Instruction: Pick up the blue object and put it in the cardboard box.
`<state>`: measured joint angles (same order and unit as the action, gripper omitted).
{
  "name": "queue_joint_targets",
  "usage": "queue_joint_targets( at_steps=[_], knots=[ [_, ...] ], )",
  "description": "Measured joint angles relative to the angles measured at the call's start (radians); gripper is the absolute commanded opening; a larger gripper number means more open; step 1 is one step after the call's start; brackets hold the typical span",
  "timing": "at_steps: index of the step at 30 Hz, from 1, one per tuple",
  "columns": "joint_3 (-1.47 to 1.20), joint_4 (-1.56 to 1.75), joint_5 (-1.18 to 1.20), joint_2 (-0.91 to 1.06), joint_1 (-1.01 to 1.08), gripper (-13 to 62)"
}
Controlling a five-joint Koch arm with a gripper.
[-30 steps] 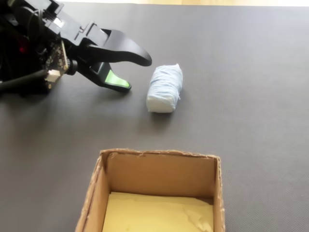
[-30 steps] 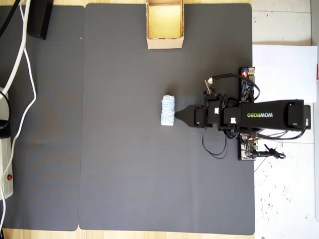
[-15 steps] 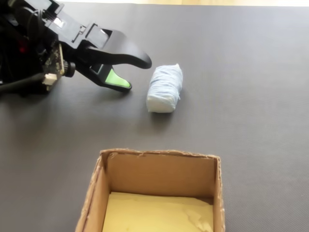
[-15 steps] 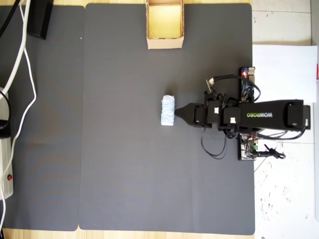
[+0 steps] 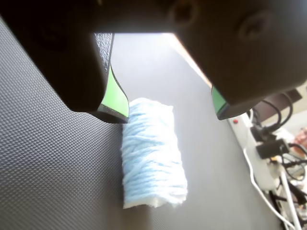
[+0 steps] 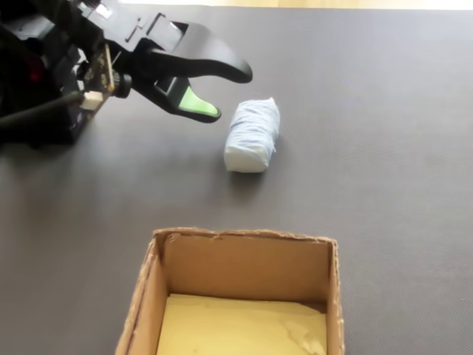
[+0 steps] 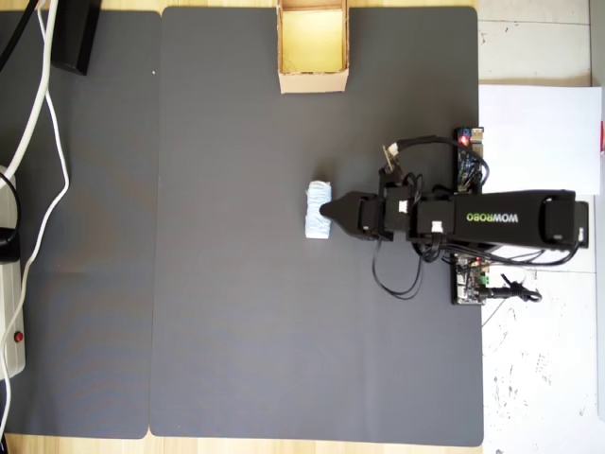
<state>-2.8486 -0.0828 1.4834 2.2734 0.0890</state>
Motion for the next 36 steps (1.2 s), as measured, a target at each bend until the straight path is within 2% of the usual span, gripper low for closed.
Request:
queue_joint_targets(
  at_steps=[5, 6, 12, 25, 32, 34, 36],
  knots=[
    [0.101, -0.137, -0.002, -0.021, 0.005, 33.1],
    [0.201, -0.268, 0.009, -0.101, 0.008, 33.1],
    [0.377, -0.488, 0.129, -0.308, 0.017, 33.2],
    [0.54, -0.534, 0.169, -0.586, 0.015, 33.2],
    [0.597, -0.531, 0.17, -0.67, 0.015, 33.0],
    [0.6, -0.522, 0.17, -0.683, 0.015, 30.6],
    [0.6, -0.511, 0.169, -0.687, 0.015, 23.5]
  ],
)
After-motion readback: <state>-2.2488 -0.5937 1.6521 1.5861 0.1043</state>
